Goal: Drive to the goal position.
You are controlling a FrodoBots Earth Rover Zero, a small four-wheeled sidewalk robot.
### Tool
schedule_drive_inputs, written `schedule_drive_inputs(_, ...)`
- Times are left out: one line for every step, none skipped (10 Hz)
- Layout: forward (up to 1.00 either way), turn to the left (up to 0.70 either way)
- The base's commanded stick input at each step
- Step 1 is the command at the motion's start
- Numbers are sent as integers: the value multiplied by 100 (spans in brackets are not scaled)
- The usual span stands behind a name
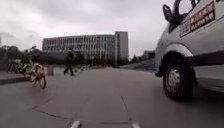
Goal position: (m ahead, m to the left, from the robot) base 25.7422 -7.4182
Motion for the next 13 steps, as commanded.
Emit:
schedule_drive_inputs(70,0)
schedule_drive_inputs(70,0)
schedule_drive_inputs(70,0)
schedule_drive_inputs(70,0)
schedule_drive_inputs(70,0)
schedule_drive_inputs(70,0)
schedule_drive_inputs(70,0)
schedule_drive_inputs(70,0)
schedule_drive_inputs(70,0)
schedule_drive_inputs(70,0)
schedule_drive_inputs(70,0)
schedule_drive_inputs(70,0)
schedule_drive_inputs(70,0)
